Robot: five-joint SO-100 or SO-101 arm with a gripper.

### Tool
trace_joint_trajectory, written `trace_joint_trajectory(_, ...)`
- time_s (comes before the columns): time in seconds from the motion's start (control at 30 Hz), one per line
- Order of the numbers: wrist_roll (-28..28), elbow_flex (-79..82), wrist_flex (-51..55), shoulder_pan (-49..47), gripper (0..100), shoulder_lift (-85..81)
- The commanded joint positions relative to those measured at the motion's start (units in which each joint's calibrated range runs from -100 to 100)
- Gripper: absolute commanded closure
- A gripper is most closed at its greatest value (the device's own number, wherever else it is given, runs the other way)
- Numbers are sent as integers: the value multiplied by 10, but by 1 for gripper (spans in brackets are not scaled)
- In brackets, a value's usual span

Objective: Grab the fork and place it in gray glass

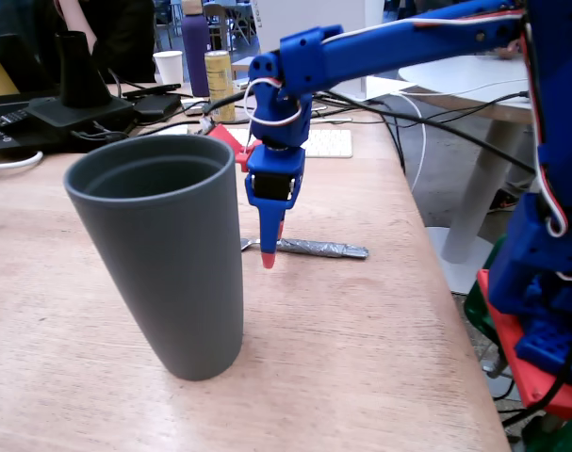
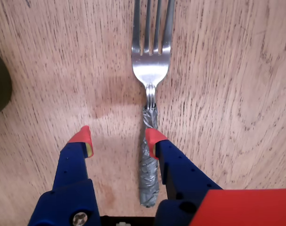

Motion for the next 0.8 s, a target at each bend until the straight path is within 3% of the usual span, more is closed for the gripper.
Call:
trace_joint_trajectory(0.0,-2,-3,-5,-3,75,-7)
trace_joint_trajectory(0.63,5,-13,-7,53,75,59)
trace_joint_trajectory(0.77,41,-12,-18,53,75,59)
